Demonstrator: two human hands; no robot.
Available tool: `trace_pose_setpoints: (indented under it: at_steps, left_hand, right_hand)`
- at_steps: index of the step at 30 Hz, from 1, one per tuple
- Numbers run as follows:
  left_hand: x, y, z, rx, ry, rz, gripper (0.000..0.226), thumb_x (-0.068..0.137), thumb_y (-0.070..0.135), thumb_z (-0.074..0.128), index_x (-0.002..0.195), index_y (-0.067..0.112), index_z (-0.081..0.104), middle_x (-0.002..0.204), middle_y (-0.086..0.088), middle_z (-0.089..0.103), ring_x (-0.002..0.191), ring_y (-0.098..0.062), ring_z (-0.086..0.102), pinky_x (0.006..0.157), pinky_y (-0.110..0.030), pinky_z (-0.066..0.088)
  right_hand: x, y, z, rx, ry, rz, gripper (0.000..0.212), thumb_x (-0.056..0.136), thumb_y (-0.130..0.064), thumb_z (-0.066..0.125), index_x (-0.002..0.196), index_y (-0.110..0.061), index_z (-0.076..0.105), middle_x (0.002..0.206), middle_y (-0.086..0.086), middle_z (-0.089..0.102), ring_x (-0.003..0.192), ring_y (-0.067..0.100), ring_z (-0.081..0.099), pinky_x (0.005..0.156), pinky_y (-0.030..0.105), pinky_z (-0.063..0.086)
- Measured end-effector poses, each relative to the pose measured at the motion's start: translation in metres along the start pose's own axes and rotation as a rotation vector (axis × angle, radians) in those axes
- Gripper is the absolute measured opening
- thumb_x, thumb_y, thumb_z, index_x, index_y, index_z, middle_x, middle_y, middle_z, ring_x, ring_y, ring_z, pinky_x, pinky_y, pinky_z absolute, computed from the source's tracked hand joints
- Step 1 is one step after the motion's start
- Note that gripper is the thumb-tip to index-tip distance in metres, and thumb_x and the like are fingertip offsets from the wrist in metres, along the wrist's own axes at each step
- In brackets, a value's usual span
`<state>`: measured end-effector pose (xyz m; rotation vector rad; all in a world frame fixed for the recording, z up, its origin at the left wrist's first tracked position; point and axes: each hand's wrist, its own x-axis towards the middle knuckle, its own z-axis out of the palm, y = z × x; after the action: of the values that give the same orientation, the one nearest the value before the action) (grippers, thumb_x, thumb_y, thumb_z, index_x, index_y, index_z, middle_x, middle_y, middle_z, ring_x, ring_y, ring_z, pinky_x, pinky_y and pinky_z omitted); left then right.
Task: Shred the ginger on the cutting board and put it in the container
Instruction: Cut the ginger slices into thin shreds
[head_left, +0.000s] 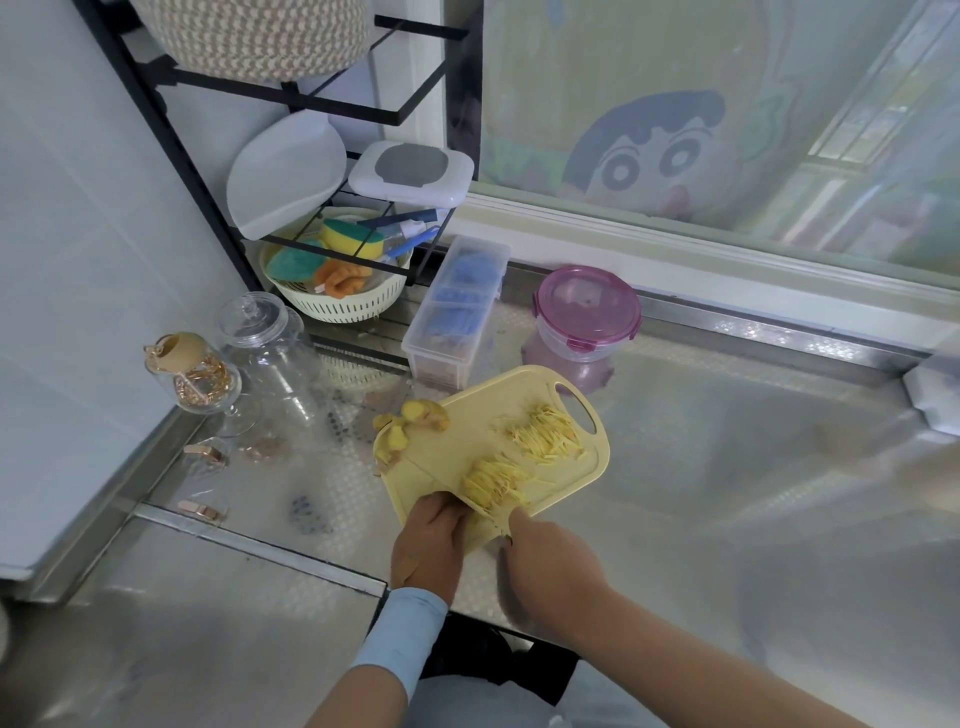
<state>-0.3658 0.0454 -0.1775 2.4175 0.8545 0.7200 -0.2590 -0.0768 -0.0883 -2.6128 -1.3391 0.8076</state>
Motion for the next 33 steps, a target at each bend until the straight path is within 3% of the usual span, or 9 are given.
trace_pose_setpoints:
  at_steps: [7, 13, 20, 25, 28, 33]
  left_hand:
    - [0.002, 0.002, -0.001, 0.003, 0.007, -0.014, 0.034, 0.086, 0.028, 0.046, 0.088, 0.012, 0.075, 0.096, -0.004, 0.067, 0.091, -0.014, 0.053, 0.063, -0.022, 0.047]
    - [0.001, 0.003, -0.003, -0.038, 0.014, 0.003, 0.030, 0.087, 0.025, 0.048, 0.089, 0.012, 0.075, 0.099, -0.001, 0.066, 0.095, -0.013, 0.052, 0.074, -0.015, 0.036]
    - [0.003, 0.002, -0.002, -0.013, 0.001, 0.087, 0.030, 0.085, 0.021, 0.045, 0.088, 0.010, 0.073, 0.103, 0.009, 0.049, 0.094, -0.013, 0.051, 0.067, -0.021, 0.042]
    - [0.003, -0.002, -0.001, -0.029, 0.013, 0.058, 0.027, 0.086, 0.022, 0.047, 0.087, 0.013, 0.073, 0.100, 0.005, 0.058, 0.095, -0.014, 0.053, 0.071, -0.021, 0.043]
    - [0.002, -0.001, 0.000, -0.030, 0.015, 0.038, 0.026, 0.086, 0.024, 0.049, 0.087, 0.012, 0.073, 0.098, 0.000, 0.063, 0.095, -0.015, 0.053, 0.071, -0.019, 0.041]
    - [0.001, -0.003, 0.001, -0.020, 0.026, 0.052, 0.026, 0.085, 0.022, 0.050, 0.086, 0.009, 0.073, 0.096, -0.005, 0.064, 0.094, -0.017, 0.053, 0.070, -0.020, 0.040]
  right_hand:
    - [0.002, 0.001, 0.001, -0.032, -0.025, 0.016, 0.017, 0.098, -0.017, 0.045, 0.114, -0.016, 0.039, 0.084, 0.002, 0.052, 0.077, 0.027, 0.057, 0.064, 0.037, 0.044]
    - [0.025, -0.016, -0.006, -0.088, -0.071, -0.006, 0.021, 0.102, -0.014, 0.041, 0.122, -0.012, 0.048, 0.121, 0.010, 0.062, 0.109, 0.031, 0.063, 0.085, 0.039, 0.051]
    - [0.032, -0.016, -0.009, -0.046, -0.050, -0.014, 0.011, 0.098, -0.014, 0.043, 0.108, -0.015, 0.048, 0.105, 0.011, 0.063, 0.094, 0.033, 0.064, 0.074, 0.039, 0.051]
    - [0.020, -0.006, -0.005, -0.047, -0.017, -0.025, 0.014, 0.102, -0.017, 0.039, 0.114, -0.016, 0.045, 0.099, 0.007, 0.060, 0.086, 0.028, 0.059, 0.068, 0.036, 0.044]
    - [0.008, 0.003, -0.005, -0.041, -0.020, -0.024, 0.007, 0.101, -0.018, 0.041, 0.107, -0.021, 0.039, 0.082, -0.003, 0.045, 0.082, 0.027, 0.053, 0.068, 0.035, 0.040]
    - [-0.002, 0.005, -0.003, -0.015, -0.017, 0.002, 0.020, 0.100, -0.021, 0.043, 0.120, -0.019, 0.041, 0.093, 0.005, 0.060, 0.085, 0.028, 0.062, 0.066, 0.035, 0.042]
